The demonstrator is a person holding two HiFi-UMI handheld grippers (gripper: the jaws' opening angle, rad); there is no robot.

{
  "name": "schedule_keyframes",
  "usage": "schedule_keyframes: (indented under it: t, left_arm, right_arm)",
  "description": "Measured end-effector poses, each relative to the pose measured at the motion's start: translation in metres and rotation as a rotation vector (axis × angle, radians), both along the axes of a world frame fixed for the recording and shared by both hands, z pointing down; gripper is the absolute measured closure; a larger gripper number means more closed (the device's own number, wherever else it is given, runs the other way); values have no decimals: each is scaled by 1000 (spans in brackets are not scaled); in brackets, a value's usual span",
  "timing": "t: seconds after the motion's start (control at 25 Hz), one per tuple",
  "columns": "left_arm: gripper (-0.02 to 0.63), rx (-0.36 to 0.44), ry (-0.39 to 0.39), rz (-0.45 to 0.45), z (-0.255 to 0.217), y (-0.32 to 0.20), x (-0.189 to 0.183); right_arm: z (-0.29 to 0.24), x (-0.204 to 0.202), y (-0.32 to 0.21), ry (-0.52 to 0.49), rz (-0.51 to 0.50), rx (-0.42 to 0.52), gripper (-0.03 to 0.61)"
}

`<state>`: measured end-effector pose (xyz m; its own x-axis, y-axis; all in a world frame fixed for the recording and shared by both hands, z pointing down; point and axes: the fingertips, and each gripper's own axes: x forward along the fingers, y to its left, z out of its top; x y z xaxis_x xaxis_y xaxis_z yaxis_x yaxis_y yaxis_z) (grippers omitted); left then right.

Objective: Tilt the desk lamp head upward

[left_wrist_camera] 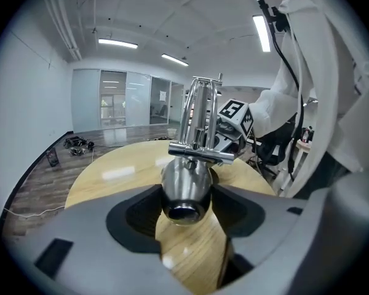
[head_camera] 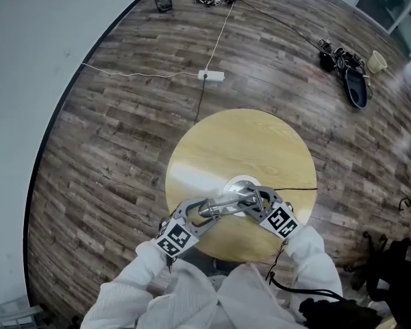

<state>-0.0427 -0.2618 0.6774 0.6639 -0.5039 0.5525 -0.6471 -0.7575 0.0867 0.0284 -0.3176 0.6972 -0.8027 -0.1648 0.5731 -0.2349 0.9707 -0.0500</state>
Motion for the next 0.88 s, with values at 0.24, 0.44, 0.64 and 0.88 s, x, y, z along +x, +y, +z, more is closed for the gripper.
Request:
schedule_keyframes:
  t: [0.24,0.44,0.64,0.88]
  left_arm:
    - [360,2,-7,-17,-12,6,-7]
    - [360,34,-35,-27,-30,15,-19]
    - [360,75,-71,-34,-54,26,-31]
    - [360,117,-77,-52,-86,36,-41]
  right_arm:
    - [1,2,0,11,2,-2,383]
    - [1,3,-1,18,4,-5,383]
    - [4,4,1,26,15,-5,383]
    - [2,3,3,36,31,-3,383]
